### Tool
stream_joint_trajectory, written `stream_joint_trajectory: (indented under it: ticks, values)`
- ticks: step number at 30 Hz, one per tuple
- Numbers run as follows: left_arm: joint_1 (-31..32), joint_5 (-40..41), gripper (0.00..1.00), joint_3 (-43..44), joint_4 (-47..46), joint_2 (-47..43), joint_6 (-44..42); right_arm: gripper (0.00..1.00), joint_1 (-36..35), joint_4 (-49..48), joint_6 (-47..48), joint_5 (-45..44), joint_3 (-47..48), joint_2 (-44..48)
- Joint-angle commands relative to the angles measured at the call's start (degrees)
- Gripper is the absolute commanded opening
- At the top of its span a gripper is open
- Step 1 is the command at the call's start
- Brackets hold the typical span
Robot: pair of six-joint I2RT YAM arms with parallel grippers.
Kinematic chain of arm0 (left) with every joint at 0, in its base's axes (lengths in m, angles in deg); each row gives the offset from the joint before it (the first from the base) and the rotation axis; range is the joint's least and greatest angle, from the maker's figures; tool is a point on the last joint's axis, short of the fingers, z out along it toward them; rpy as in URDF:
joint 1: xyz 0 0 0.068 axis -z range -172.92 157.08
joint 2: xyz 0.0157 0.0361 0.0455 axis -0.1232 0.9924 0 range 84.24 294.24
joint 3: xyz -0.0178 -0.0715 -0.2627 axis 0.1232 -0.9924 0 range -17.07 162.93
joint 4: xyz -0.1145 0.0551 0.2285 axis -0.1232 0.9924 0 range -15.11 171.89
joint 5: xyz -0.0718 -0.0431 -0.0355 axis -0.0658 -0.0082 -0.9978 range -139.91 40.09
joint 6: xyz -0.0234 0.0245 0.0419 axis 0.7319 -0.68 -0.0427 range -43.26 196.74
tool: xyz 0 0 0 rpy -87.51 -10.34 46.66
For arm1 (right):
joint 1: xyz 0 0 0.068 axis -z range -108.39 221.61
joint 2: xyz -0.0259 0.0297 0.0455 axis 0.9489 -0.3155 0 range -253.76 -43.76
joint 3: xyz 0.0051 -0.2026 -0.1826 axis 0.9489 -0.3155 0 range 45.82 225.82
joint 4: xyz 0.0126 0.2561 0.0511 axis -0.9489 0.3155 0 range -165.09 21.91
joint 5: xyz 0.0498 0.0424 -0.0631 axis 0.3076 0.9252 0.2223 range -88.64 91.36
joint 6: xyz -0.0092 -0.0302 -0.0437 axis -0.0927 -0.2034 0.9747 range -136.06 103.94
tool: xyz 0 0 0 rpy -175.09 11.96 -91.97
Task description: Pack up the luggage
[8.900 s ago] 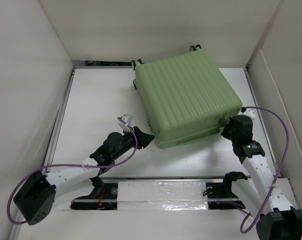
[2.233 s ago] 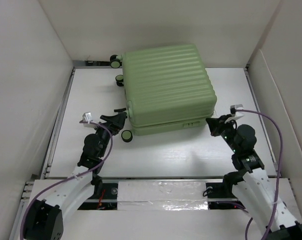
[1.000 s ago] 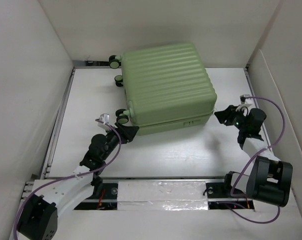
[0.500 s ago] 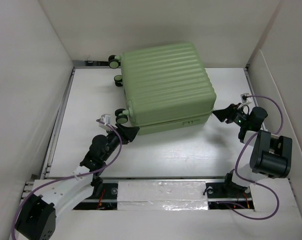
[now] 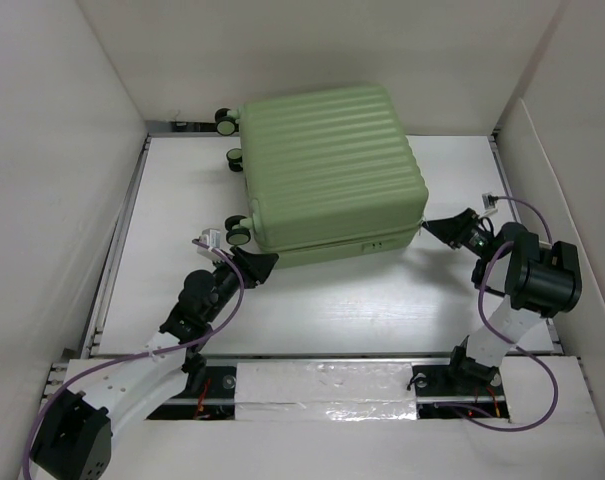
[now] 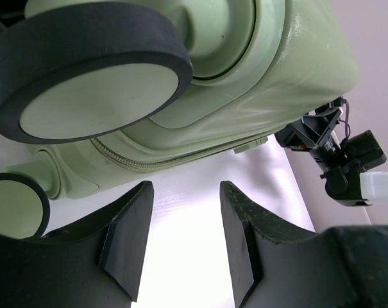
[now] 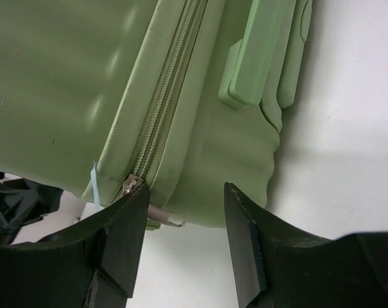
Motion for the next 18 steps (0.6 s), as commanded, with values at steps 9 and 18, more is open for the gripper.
stream_joint_trajectory:
  ticks: [9, 18]
  values:
    - [0.22, 0.28, 0.42, -0.83, -3.28, -0.09, -0.64, 0.56, -0.14, -29.82, -2.51, 4.0, -6.05, 8.74]
    - [0.22, -0.08, 0.42, -0.83, -3.01, -0.17, -0.72, 0.57, -0.67, -28.85, -2.24, 3.13, -4.57, 8.04]
